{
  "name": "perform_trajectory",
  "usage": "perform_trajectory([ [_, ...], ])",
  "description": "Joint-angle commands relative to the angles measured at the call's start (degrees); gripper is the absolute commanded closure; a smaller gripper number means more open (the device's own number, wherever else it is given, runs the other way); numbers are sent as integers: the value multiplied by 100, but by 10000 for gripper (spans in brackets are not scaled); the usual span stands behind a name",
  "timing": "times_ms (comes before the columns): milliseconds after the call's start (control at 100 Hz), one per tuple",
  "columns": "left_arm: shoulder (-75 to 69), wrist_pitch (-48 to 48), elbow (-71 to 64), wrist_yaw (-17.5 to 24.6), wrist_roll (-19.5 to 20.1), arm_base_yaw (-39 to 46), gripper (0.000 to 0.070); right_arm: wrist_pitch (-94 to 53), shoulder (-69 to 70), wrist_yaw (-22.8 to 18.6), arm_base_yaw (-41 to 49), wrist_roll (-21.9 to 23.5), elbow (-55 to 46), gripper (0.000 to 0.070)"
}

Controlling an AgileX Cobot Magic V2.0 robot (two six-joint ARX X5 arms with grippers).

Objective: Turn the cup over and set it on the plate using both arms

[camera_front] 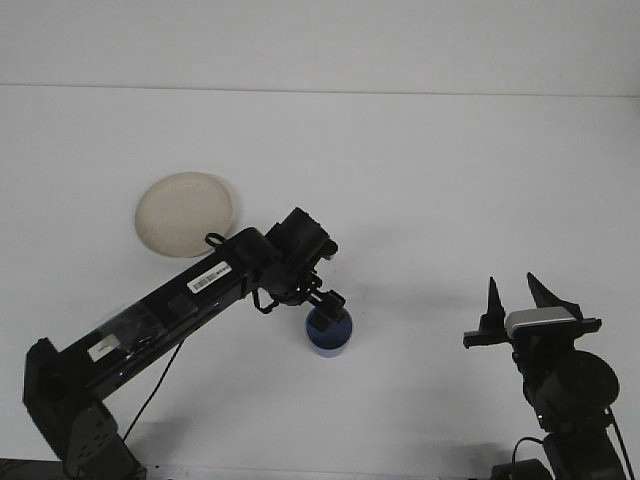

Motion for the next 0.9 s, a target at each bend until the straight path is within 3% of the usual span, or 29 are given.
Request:
perform_trajectory([
  [0, 240, -31, 118, -22, 107, -37, 238, 50, 24, 17, 2, 0, 24, 323],
  [320, 721, -151, 118, -22, 144, -66, 266, 50, 24, 17, 2, 0, 24, 323],
  [360, 726, -144, 118, -22, 212, -90, 350, 50, 24, 17, 2, 0, 24, 323],
  [460, 723, -146, 118, -22, 302, -146, 664, 50, 24, 17, 2, 0, 24, 323],
  [480, 723, -151, 118, -22, 313, -146, 700, 50, 24, 17, 2, 0, 24, 323],
  [890, 614, -682, 745, -28, 562, 122, 692, 50, 24, 20, 2, -2, 24, 323],
])
